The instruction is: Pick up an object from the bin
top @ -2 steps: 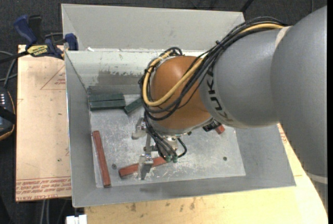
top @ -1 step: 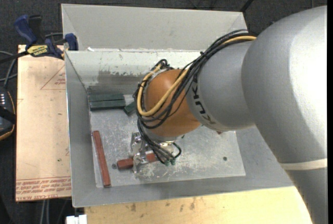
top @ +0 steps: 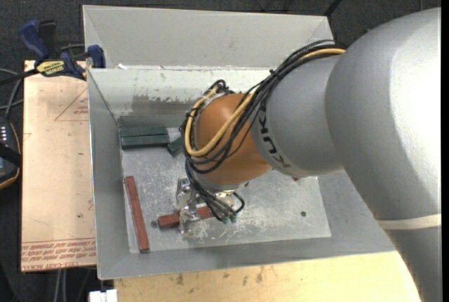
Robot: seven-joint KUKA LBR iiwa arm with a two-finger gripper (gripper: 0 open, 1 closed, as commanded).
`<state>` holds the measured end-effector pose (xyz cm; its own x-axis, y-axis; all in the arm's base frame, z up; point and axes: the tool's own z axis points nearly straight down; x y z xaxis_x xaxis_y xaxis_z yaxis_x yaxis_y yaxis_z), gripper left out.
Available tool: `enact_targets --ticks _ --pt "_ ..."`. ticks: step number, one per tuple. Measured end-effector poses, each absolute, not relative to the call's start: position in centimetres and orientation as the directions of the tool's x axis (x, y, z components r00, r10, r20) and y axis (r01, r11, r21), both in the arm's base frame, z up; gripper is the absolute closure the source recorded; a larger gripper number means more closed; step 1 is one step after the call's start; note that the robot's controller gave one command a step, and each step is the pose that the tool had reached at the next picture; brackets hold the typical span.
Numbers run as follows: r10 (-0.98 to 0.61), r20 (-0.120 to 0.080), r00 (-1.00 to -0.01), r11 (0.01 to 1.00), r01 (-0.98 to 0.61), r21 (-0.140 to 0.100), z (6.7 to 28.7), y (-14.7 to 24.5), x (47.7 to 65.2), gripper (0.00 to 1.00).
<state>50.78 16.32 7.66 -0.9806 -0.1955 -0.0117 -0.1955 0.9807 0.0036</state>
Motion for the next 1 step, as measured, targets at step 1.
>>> enact_targets --ticks 1 --pt "-0.167 -0.003 -0.986 0.986 -0.167 0.001 21.28 16.5 50.6 1.0"
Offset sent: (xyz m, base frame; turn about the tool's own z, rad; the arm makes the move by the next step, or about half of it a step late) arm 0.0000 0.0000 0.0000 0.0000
